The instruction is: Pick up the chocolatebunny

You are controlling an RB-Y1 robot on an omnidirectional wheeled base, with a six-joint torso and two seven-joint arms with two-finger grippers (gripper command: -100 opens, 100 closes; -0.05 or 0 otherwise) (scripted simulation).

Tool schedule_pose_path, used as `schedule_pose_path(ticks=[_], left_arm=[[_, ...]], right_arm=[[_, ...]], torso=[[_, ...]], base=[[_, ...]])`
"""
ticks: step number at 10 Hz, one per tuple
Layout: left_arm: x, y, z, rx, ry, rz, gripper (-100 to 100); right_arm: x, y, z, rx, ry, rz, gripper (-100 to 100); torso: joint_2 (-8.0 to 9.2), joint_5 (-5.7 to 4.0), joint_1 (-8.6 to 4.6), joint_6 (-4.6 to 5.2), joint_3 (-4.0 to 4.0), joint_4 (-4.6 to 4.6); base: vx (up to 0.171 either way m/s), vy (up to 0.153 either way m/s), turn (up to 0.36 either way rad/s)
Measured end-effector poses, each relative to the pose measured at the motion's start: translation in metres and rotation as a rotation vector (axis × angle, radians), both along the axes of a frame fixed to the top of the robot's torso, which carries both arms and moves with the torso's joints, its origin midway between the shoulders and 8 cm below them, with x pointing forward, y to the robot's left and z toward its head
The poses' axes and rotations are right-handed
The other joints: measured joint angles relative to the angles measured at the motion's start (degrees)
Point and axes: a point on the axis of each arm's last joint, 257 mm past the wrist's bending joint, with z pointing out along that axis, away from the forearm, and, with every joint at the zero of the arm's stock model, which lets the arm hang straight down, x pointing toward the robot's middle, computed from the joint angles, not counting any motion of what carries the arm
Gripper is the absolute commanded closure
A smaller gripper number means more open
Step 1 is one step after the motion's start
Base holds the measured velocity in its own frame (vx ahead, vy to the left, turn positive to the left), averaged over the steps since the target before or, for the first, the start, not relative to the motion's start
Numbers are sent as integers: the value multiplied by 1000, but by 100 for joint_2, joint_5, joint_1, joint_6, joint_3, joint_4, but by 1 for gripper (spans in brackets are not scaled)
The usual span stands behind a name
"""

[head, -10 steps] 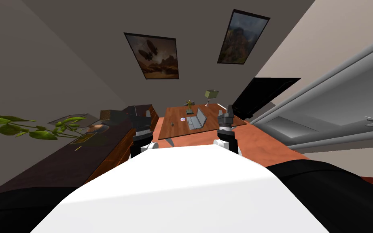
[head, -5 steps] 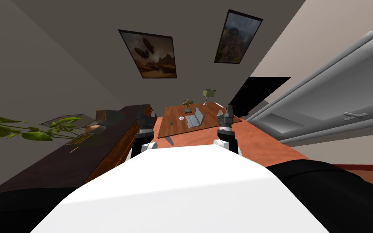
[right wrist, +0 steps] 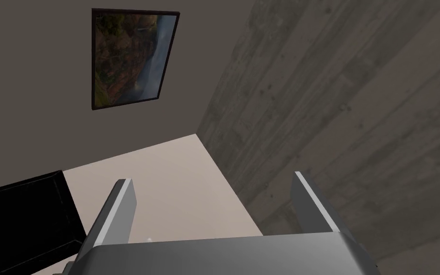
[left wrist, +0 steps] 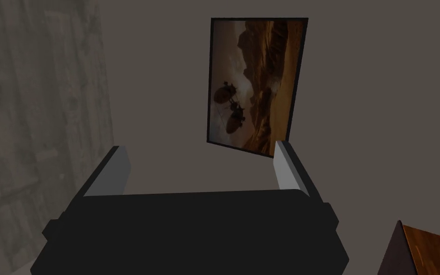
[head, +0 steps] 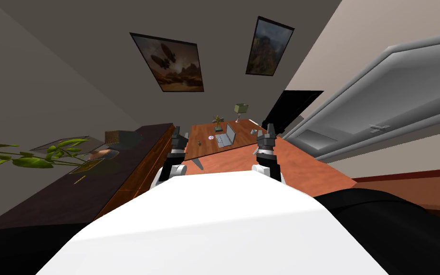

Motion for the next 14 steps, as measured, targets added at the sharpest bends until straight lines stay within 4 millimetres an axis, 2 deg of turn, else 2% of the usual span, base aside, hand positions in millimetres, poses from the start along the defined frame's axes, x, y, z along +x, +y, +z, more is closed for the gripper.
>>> schedule_pose_path(ticks=[3, 5, 7, 13, 14], left_arm=[[27, -11, -29, 1, 91, -16, -100], [49, -10, -50, 10, 170, -26, -100], [59, -11, -76, 18, 241, -28, -100], [92, -18, -132, 57, 417, -29, -100], [93, -17, -143, 65, 447, -27, -100]], right_arm=[[0, 0, 0, 0, 0, 0, 0], [0, 0, 0, 0, 0, 0, 0], [0, 0, 0, 0, 0, 0, 0], [0, 0, 0, 0, 0, 0, 0], [0, 0, 0, 0, 0, 0, 0]], torso=[[-17, 2, 10, 0, -10, -4], [-13, 2, 10, -1, -7, -3], [-24, 2, 10, -1, -14, -5], [-39, 3, 16, -2, -22, -8], [-40, 4, 19, -5, -22, -8]], base=[[-89, -15, -106], [-92, -18, -108], [-55, -19, -91], [-36, -11, -93], [-27, -9, -118]])
